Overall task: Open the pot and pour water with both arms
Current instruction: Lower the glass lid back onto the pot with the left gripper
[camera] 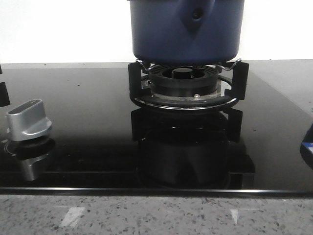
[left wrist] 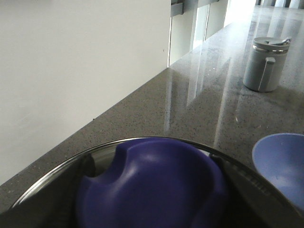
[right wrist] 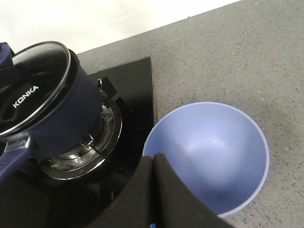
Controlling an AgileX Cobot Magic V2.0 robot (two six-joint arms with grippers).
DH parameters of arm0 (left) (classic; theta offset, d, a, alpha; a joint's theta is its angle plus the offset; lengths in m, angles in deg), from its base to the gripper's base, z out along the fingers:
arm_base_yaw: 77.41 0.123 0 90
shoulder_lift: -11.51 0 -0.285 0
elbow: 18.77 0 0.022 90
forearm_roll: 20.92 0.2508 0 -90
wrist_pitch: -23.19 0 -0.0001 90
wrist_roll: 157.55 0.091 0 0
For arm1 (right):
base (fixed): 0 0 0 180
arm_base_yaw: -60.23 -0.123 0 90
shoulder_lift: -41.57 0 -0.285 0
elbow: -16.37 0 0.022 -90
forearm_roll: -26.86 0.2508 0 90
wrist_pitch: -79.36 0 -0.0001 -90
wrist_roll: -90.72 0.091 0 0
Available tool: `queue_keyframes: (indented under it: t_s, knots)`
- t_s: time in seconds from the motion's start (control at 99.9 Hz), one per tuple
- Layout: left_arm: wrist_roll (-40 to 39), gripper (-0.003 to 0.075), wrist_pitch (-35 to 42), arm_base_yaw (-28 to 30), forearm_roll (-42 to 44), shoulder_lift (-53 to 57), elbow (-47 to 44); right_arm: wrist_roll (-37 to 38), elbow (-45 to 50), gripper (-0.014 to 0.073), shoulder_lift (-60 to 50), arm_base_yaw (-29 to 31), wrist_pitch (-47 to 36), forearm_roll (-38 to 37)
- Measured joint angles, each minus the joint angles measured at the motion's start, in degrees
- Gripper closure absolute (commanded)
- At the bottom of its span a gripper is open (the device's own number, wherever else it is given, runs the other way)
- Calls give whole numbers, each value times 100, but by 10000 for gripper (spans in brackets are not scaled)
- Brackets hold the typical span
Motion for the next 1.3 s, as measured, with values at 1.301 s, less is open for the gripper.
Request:
queue_keyframes:
  t_s: [1.301]
  knots:
    - [-58, 222, -288, 63, -174, -130, 116, -4, 0, 662, 0, -116, 0, 81]
